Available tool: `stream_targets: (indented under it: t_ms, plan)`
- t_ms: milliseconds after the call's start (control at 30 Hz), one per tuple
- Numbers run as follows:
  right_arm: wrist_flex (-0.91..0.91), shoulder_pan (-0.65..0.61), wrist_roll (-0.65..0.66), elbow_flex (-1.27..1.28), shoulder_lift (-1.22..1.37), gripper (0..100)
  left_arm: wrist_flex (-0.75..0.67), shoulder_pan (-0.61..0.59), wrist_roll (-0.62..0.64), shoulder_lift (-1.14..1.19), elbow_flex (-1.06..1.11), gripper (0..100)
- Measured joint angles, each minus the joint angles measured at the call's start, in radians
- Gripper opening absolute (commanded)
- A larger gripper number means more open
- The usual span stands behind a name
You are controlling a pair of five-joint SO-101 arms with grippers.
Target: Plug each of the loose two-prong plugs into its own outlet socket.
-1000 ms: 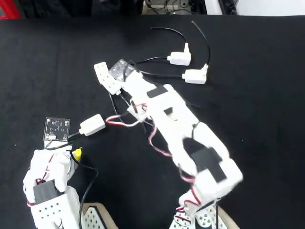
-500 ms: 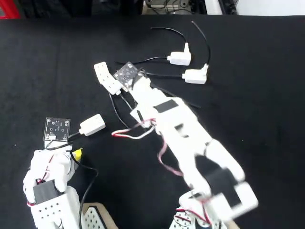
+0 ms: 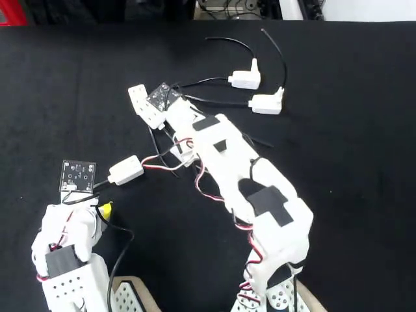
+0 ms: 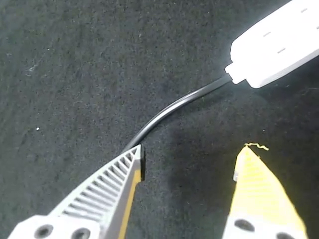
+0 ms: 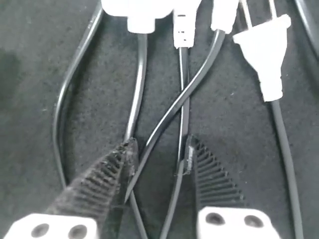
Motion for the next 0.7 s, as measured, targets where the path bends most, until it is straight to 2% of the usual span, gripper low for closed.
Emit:
stream_targets:
  t_ms: [67, 367, 700]
  plan:
    - [0.054, 0.0, 0.0, -0.04, 0.023, 0.7, 0.0, 0.0, 0.0, 0.0, 0.0, 30]
    - [0.193, 0.003, 0.052, -0.094, 0.009, 1.1, 0.0, 0.0, 0.0, 0.0, 0.0, 30]
    - [0.195, 0.003, 0.235, 0.173, -0.341, 1.1, 0.0, 0.0, 0.0, 0.0, 0.0, 30]
